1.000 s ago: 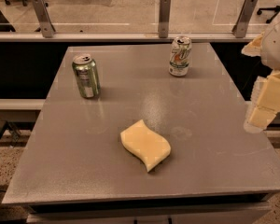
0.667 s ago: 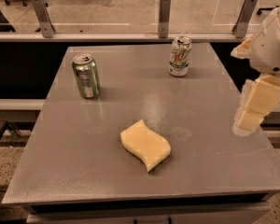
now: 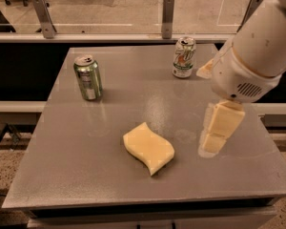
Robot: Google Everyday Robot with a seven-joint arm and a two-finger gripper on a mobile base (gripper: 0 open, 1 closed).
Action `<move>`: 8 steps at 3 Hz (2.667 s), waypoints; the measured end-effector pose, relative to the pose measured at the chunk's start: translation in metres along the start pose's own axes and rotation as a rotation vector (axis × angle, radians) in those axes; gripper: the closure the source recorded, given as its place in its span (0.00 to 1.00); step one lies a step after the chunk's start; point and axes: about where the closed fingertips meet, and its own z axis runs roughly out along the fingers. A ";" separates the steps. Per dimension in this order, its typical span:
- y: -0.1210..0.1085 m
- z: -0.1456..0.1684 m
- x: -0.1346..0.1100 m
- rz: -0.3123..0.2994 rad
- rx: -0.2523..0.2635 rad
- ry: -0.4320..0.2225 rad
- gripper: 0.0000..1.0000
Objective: Move sponge near 7up can
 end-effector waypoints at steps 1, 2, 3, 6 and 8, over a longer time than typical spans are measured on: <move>0.014 0.033 -0.018 -0.027 -0.033 -0.028 0.00; 0.029 0.066 -0.031 -0.050 -0.066 -0.037 0.00; 0.036 0.089 -0.036 -0.061 -0.082 -0.031 0.00; 0.040 0.110 -0.042 -0.055 -0.109 -0.019 0.40; 0.001 0.091 -0.032 0.021 -0.061 -0.013 0.86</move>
Offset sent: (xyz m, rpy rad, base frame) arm -0.0151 0.0748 -0.0972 0.0392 0.0822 0.1096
